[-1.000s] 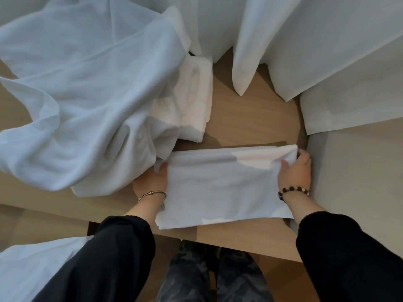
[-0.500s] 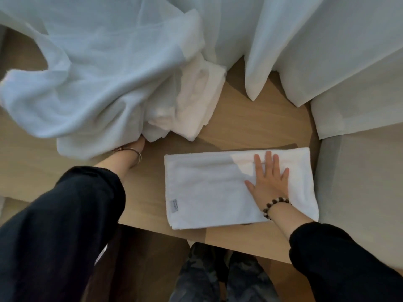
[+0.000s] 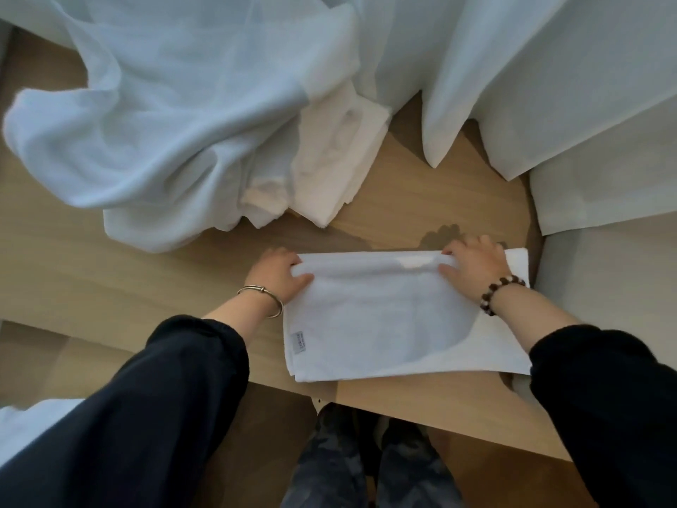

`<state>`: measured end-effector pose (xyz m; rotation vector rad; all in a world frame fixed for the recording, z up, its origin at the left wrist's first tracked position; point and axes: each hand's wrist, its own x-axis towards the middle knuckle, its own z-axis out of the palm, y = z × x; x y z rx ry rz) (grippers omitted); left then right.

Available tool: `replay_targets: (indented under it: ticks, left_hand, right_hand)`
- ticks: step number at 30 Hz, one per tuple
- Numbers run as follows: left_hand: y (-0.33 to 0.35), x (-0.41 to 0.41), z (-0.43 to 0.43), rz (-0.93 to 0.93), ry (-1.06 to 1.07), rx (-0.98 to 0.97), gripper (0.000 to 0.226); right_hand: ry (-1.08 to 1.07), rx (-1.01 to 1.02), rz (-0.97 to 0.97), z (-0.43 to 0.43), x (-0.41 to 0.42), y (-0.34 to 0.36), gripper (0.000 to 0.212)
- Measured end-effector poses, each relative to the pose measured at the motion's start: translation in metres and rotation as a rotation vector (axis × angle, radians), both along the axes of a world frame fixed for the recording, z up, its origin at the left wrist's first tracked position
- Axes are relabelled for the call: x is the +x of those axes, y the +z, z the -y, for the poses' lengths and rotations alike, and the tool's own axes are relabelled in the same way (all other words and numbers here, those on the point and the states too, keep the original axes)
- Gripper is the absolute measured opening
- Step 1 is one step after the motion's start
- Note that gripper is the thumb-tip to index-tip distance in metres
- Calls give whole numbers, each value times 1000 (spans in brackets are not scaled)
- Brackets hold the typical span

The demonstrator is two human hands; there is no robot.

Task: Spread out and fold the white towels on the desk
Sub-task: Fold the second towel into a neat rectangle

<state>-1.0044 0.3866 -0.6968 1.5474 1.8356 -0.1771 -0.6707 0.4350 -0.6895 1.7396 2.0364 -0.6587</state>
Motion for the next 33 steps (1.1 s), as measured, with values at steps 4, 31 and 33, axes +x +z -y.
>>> replay_targets:
  ticks: [4,31,33]
  left_hand:
    - [6,-4,-7,47,-62,71,26]
    - [-9,104,29,-151,-700,212,59]
    - [-23,96,28,-182,-704,223,59]
  right_hand:
    - [115,-192,93,-25,3,5,37]
    - [-35,-33,204,-16,37,-3,62]
    - [-64,68,215,-9,39,-11,57]
